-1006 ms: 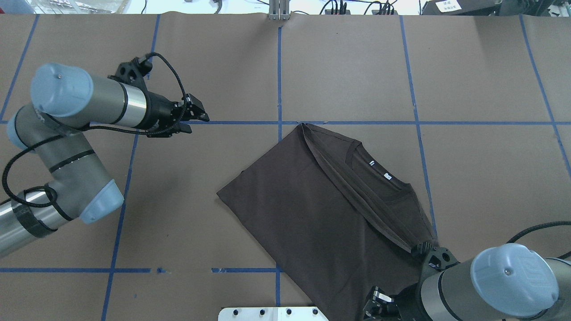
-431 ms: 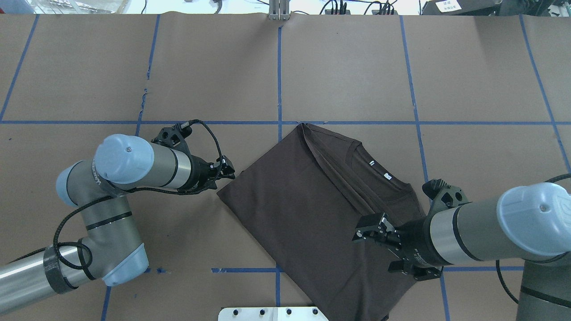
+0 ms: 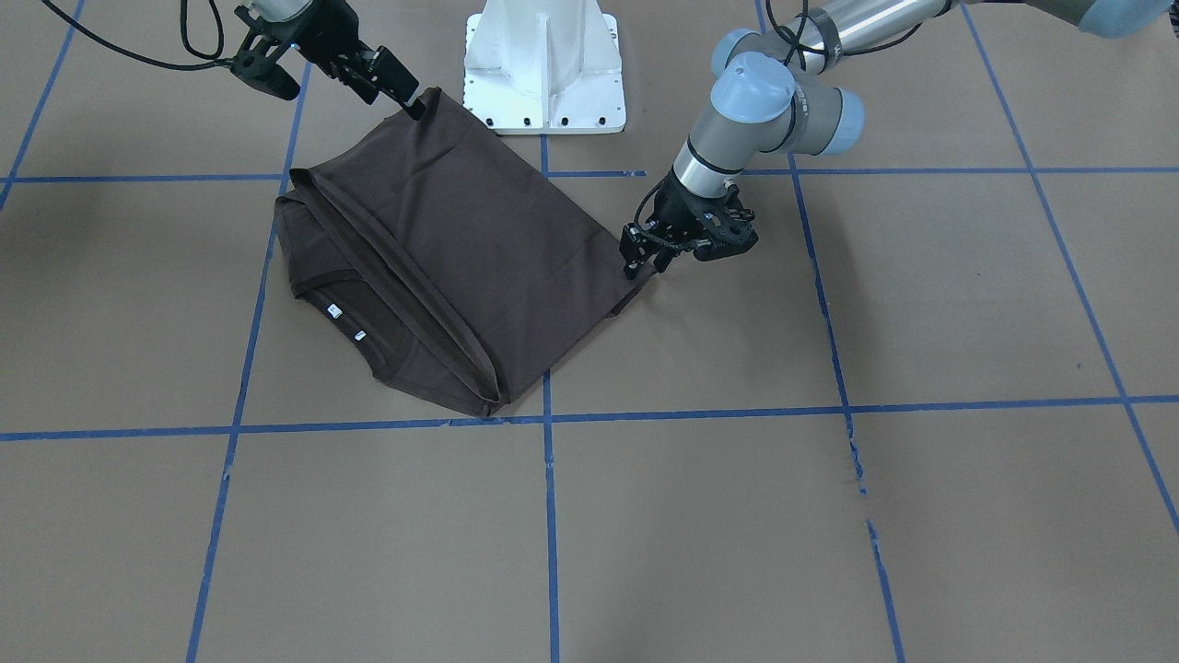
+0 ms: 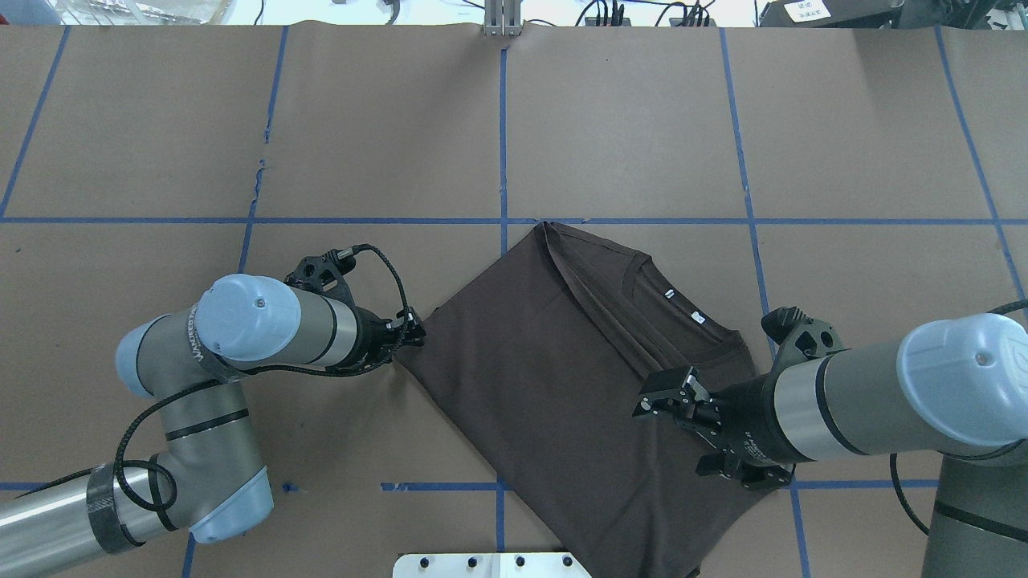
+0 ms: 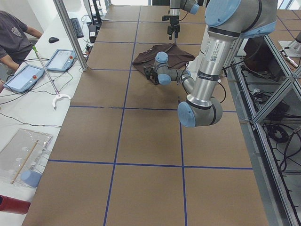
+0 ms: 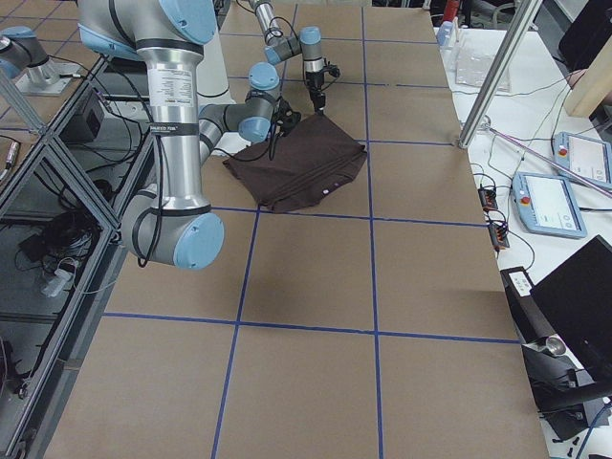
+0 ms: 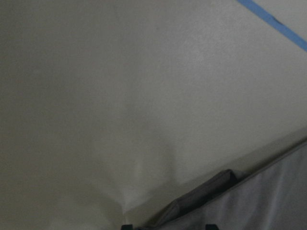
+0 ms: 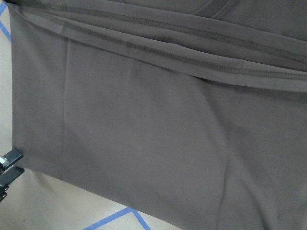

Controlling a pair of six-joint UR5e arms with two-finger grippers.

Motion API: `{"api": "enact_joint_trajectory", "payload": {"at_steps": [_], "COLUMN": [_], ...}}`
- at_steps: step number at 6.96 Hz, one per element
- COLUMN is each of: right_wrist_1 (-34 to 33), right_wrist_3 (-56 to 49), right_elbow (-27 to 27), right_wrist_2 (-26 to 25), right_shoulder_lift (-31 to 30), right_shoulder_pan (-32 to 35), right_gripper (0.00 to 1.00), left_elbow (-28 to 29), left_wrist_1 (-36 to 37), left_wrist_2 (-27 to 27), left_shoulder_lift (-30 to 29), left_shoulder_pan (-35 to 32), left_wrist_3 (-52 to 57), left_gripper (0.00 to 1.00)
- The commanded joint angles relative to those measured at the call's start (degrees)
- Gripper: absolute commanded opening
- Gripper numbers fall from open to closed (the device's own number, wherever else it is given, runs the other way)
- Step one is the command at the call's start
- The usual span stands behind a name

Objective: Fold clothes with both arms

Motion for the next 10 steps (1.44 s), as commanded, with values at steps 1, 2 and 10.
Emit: {"api": "enact_joint_trajectory", "payload": {"at_steps": [1,2,10], "right_wrist_1": [0.00,0.00,0.26], "right_wrist_3": [-0.01,-0.01,0.08], "right_elbow": [-0.35,-0.44,-4.74], "right_wrist_2": [0.00,0.00,-0.35], "right_shoulder_lift": [0.13,0.22,6.63], "right_shoulder_pan": [0.04,0.04,0.13], "right_gripper": [1.00,1.00,1.00], "left_elbow": [-0.07,-0.07,26.88], "left_wrist_1": [1.17,1.44,-4.45], "left_wrist_2": [0.14,0.14,1.55], "left_shoulder_lift": [-0.04,-0.04,-20.47], "left_shoulder_pan": [0.26,0.35,-15.88], "left_wrist_3": [0.00,-0.09,12.83], "left_gripper": [0.54,0.31,0.00]}}
